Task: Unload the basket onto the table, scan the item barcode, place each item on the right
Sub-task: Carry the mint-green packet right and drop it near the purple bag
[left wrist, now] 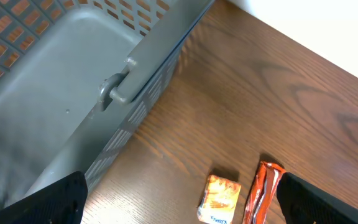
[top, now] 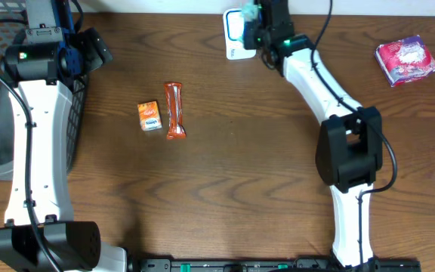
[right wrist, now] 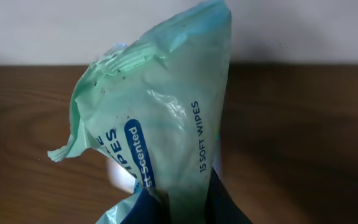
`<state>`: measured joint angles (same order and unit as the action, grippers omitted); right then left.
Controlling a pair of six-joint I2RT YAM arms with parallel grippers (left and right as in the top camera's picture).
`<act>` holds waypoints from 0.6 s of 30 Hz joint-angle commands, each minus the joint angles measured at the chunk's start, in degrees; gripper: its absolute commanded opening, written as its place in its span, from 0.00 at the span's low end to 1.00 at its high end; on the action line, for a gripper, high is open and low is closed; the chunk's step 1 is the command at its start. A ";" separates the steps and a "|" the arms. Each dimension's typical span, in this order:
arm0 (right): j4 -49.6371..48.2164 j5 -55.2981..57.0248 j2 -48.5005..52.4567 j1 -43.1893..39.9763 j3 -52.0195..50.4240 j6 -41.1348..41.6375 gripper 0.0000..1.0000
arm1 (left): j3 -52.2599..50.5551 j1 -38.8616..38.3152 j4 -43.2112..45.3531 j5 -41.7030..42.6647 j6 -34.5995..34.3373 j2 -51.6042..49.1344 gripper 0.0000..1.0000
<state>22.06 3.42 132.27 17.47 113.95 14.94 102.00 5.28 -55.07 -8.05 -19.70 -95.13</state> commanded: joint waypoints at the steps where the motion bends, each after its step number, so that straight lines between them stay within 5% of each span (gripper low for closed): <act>1: 3.78 8.70 -5.35 -3.87 1.36 0.92 0.01 | 0.35 0.81 -0.15 -1.18 -0.57 0.72 0.98; 8: 18.45 19.43 -7.82 -12.15 1.36 5.14 0.01 | 0.35 0.81 -0.15 -1.18 -0.57 0.72 0.98; 18: 32.92 20.04 -7.41 -26.99 0.63 17.49 0.02 | 0.35 0.81 -0.15 -1.18 -0.57 0.72 0.98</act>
<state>53.34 21.43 125.95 -6.79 114.39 24.64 102.00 5.26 -55.07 -8.05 -19.70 -95.13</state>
